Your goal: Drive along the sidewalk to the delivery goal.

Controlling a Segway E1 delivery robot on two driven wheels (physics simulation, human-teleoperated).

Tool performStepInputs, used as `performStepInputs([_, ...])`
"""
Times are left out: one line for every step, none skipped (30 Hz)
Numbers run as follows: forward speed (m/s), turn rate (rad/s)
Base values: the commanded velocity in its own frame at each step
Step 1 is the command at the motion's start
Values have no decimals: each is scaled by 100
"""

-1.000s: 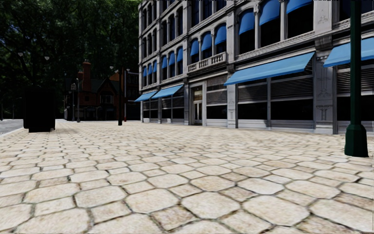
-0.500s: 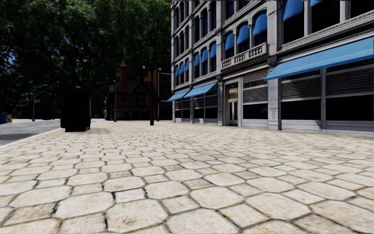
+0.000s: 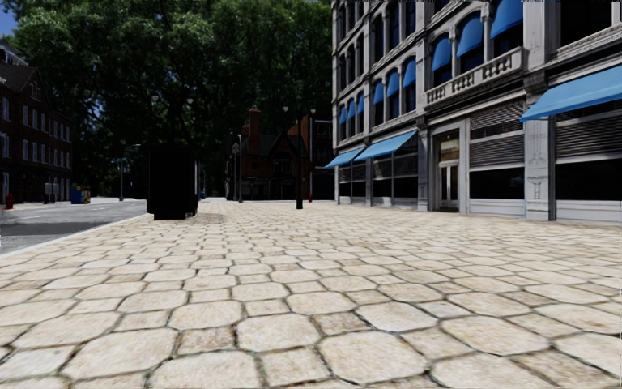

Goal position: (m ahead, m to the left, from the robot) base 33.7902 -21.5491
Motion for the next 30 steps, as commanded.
performStepInputs([200, 29])
performStepInputs([200, 29])
performStepInputs([200, 19])
performStepInputs([200, 1])
performStepInputs([200, 1])
performStepInputs([200, 0])
performStepInputs([200, 0])
performStepInputs([200, 0])
performStepInputs([200, 0])
performStepInputs([200, 0])
performStepInputs([200, 0])
performStepInputs([200, 0])
performStepInputs([200, 0])
performStepInputs([200, 0])
performStepInputs([200, 0])
performStepInputs([200, 0])
performStepInputs([200, 0])
performStepInputs([200, 0])
performStepInputs([200, 0])
performStepInputs([200, 0])
performStepInputs([200, 0])
performStepInputs([200, 0])
performStepInputs([200, 0])
performStepInputs([200, 0])
performStepInputs([200, 0])
performStepInputs([200, 0])
performStepInputs([200, 0])
performStepInputs([200, 0])
performStepInputs([200, 0])
performStepInputs([200, 0])
